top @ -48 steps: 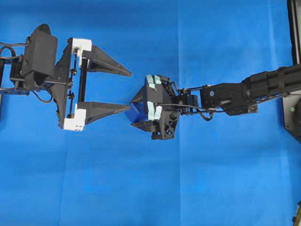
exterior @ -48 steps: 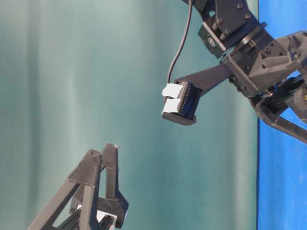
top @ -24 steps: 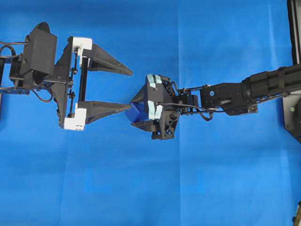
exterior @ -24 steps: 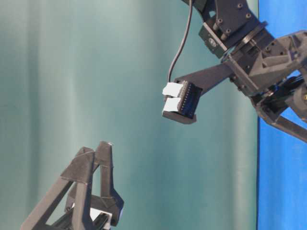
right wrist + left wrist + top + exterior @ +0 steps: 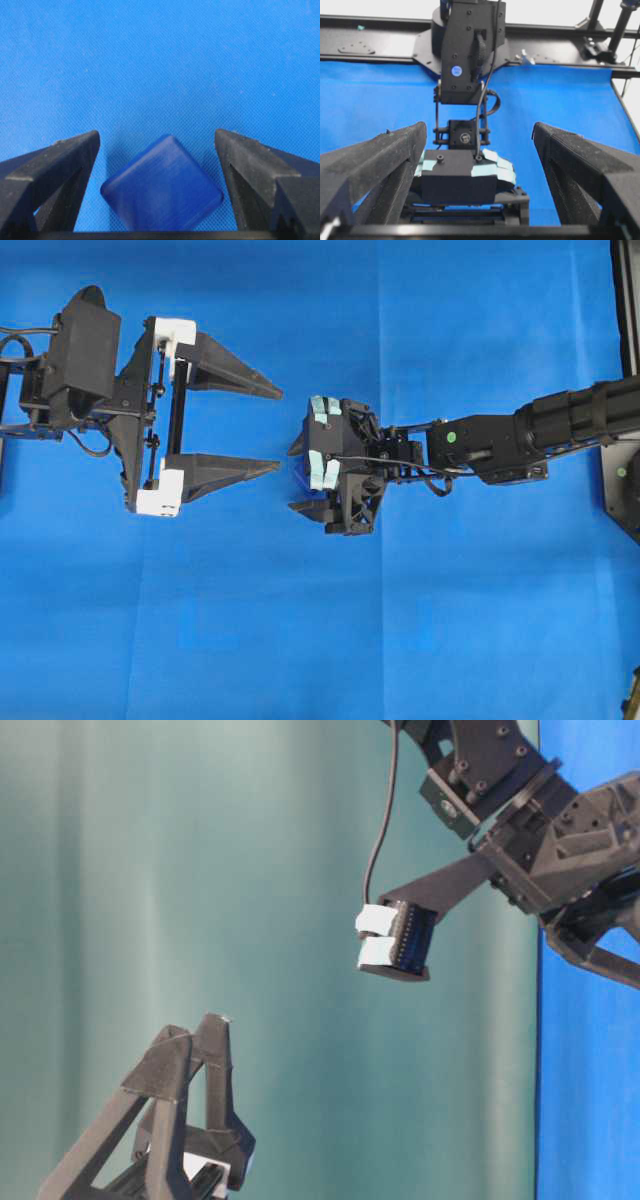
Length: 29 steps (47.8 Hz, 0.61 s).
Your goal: Handover the blue block to the right arm after grasping it with the left arm, then place it in the designated position.
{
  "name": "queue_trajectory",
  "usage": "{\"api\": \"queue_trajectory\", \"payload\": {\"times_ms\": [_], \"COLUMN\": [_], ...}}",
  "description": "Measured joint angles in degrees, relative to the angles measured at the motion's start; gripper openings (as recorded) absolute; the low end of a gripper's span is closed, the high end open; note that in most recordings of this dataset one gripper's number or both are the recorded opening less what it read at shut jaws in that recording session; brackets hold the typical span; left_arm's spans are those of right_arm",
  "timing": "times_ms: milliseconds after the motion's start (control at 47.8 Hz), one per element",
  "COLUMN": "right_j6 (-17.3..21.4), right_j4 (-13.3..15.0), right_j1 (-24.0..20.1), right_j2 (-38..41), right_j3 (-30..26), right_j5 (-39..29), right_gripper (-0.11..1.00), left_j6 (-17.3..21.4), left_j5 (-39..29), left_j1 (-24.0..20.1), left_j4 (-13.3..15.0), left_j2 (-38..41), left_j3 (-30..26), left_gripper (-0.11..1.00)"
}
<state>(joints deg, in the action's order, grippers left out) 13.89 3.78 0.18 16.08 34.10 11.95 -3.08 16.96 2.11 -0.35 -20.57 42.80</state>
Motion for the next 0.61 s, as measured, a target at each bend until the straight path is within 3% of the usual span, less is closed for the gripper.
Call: {"api": "queue_trajectory", "payload": {"times_ms": [272, 606], "right_j6": [-0.35, -0.53], "right_j4": [0.09, 0.97], "right_j1": [-0.44, -0.44], "right_j2": [-7.29, -21.62], "right_j3": [1.85, 5.27], "right_j5": [-3.43, -8.35], "right_gripper": [0.82, 0.82], "left_j6": [0.00, 0.00], "left_j5": [-0.18, -0.70], "left_j1": [0.00, -0.09], "left_j4": [0.00, 0.00], "left_j2": [0.00, 0.00], "left_j3": [0.00, 0.00], "left_gripper": [0.92, 0.92]}}
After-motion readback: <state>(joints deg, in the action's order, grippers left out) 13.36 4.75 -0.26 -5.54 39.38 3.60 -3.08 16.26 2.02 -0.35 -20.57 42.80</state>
